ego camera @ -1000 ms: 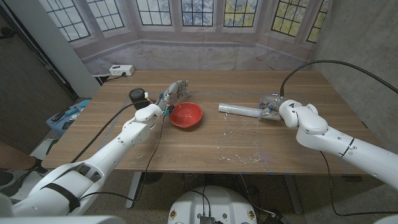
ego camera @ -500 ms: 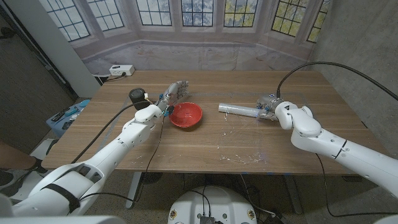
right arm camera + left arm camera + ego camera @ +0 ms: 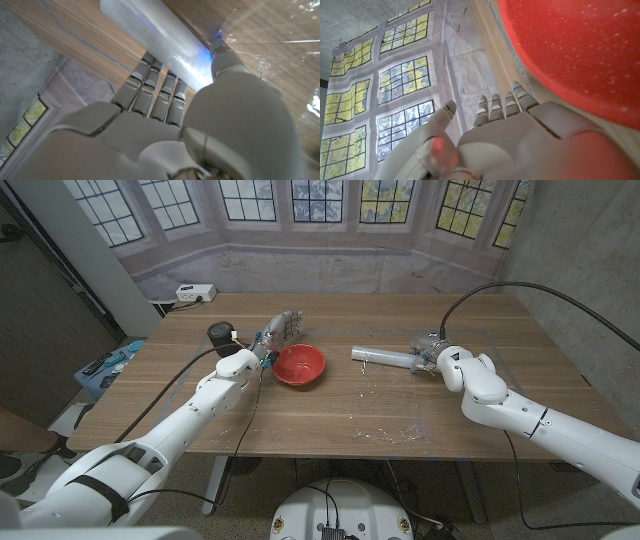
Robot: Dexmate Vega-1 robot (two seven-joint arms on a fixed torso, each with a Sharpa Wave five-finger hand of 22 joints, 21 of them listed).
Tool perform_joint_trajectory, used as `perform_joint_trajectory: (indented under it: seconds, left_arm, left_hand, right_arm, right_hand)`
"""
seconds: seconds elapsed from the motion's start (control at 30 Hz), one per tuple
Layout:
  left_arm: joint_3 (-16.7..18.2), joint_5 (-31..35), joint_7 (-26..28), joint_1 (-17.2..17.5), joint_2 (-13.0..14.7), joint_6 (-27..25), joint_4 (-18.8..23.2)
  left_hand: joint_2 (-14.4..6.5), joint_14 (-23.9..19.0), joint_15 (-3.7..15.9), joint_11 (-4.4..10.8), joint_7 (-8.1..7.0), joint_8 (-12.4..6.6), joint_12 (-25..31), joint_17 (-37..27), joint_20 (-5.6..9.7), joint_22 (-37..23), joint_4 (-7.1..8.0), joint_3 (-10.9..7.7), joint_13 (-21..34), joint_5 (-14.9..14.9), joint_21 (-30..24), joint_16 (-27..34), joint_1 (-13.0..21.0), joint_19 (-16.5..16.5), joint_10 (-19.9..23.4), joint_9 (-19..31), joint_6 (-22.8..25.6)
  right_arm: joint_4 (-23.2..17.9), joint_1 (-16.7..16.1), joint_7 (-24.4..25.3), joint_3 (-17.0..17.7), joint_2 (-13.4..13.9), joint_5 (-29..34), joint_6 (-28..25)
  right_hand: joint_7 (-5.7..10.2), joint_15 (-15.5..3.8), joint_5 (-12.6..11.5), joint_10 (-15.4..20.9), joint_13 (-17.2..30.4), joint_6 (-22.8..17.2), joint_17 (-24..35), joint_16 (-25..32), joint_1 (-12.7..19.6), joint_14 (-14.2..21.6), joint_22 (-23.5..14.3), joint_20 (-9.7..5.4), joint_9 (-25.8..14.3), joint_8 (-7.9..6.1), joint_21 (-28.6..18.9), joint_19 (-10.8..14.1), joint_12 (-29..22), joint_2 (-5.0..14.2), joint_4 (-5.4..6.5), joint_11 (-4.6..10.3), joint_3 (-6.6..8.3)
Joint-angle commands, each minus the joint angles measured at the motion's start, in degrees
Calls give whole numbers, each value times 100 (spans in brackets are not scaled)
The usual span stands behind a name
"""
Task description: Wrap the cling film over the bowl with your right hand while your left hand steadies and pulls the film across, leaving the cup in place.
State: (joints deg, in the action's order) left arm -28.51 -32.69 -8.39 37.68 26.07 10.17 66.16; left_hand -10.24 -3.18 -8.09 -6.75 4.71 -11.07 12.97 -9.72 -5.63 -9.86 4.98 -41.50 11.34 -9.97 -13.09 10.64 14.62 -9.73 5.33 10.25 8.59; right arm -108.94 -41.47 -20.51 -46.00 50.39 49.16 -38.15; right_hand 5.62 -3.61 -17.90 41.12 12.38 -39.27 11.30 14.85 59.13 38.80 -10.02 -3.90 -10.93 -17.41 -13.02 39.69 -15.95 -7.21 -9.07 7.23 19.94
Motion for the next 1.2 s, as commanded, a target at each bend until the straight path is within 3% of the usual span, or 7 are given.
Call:
perform_joint_trajectory:
  seconds: [0.03,0.33,0.5,1.2]
  left_arm:
    - [15,-35,-15,22,7,-14,-8]
    - [9,-29,-34,12,25,-31,3]
    - [3,-26,-32,20,37,-54,32]
    - [-13,-21,-18,49,52,-95,87]
  left_hand:
    - [35,-46,-7,-29,0,-1,56,-23,21,-15,3,-35,11,-13,8,-2,8,-34,33,29,36]
    - [34,-51,-21,-27,0,2,61,-22,19,-15,3,-41,12,-12,19,-5,8,-36,60,30,39]
    - [34,-54,-21,-24,1,1,68,-23,13,-15,5,-43,14,-11,27,-7,5,-40,92,30,52]
    - [39,-76,-35,-19,-18,10,72,-24,-2,-16,9,-52,19,-10,52,-8,-3,-45,136,31,60]
  right_arm:
    - [126,-72,238,-7,-89,97,71]
    - [327,-162,614,53,-146,-31,226]
    - [394,-222,843,95,-130,-122,316]
    - [440,-462,1507,295,-81,-422,478]
  right_hand:
    - [118,-940,-31,375,85,-419,82,91,187,390,-22,-562,5,-84,-26,203,-128,44,-14,109,144]
    - [257,-992,19,820,188,-925,189,183,401,840,-35,-672,16,-146,-66,411,-274,72,-29,176,243]
    - [429,-1014,151,1251,322,-1436,352,326,609,1229,-53,-746,4,-218,-97,553,-450,94,-24,209,170]
    - [435,-1028,369,1877,418,-2165,612,484,863,1811,-97,-769,-29,-314,-234,857,-603,268,21,274,-28]
